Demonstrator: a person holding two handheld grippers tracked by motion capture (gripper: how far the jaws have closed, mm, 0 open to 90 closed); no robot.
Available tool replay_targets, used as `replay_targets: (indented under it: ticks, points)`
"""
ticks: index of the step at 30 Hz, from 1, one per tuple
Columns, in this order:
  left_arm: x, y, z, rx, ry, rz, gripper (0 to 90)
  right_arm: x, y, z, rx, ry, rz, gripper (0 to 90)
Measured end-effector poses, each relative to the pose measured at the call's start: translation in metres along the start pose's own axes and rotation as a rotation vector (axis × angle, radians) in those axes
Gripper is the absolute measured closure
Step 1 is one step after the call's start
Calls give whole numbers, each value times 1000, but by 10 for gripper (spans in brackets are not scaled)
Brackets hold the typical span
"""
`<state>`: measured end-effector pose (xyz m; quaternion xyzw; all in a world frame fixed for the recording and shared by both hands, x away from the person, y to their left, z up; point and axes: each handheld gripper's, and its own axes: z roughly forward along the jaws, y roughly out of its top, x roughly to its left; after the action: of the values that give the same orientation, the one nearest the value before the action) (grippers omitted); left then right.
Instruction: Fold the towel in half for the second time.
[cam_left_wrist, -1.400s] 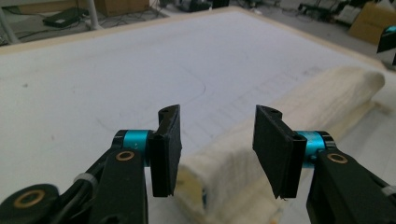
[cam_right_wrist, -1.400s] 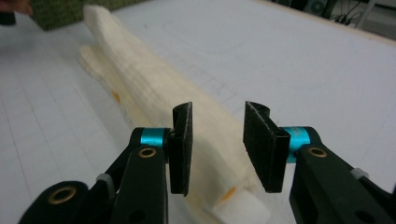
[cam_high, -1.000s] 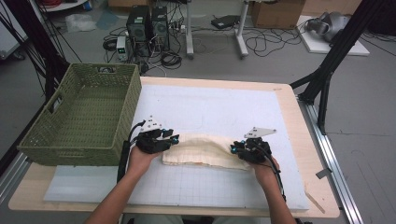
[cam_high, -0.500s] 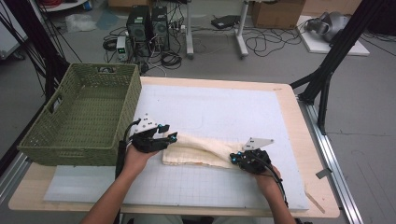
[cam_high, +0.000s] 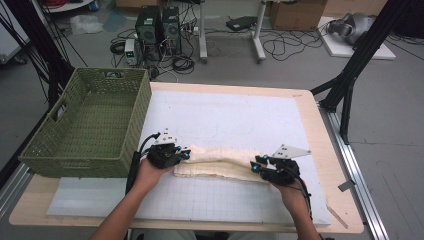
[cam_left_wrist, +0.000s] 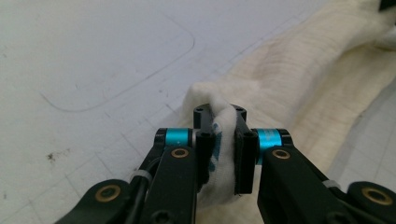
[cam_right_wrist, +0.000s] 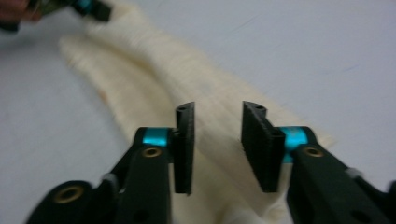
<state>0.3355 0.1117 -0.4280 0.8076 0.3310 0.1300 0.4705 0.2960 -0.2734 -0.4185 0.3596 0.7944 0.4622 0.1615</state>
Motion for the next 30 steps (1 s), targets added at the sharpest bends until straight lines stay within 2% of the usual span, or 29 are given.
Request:
replay_targets:
  ticks: [2,3,5,7,9,10,11,12,13,14,15,19,20,22,23,25,27,30]
  points:
    - [-2,-2,-5,-13,-2,12,840,-6,6,-4,-31,-88,48,494]
    - [-4,-5,-6,-17,-3,15,845,-10,8,-3,-28,-115,73,480]
    - [-6,-8,-10,-37,-9,15,850,-14,11,2,-15,-160,92,424]
    - [-8,-11,-12,-51,-11,12,851,-16,12,8,-17,-148,111,394]
    - [-7,-13,-12,-54,-12,5,850,-18,13,17,5,-134,134,390]
    - [-7,-14,-12,-51,-14,-1,849,-20,13,21,36,-120,137,431]
    - [-7,-15,-12,-53,-19,-9,847,-21,12,25,70,-97,138,538]
    - [-7,-16,-13,-51,-19,-6,844,-21,12,27,93,-68,135,639]
    - [-8,-17,-13,-53,-23,-13,843,-19,10,29,125,-48,110,736]
    - [-8,-18,-14,-55,-27,-20,841,-17,9,28,137,-30,88,812]
    - [-8,-19,-16,-52,-30,-21,838,-14,8,27,138,-21,69,851]
    - [-9,-23,-21,-39,-47,-51,799,-6,0,18,149,16,27,865]
    - [-10,-24,-22,-36,-49,-64,776,-4,-3,14,147,10,14,865]
    - [-10,-24,-25,-35,-41,-90,651,0,-8,9,131,6,2,863]
    - [-9,-23,-28,-58,-26,-115,573,2,-10,6,129,5,-12,862]
    - [-6,-18,-34,-111,7,-133,478,6,-16,3,135,0,-32,862]
    - [-2,-13,-39,-147,28,-137,451,9,-20,3,149,-8,-49,861]
    - [0,-2,-44,-207,28,-136,445,13,-25,7,176,-28,-71,847]
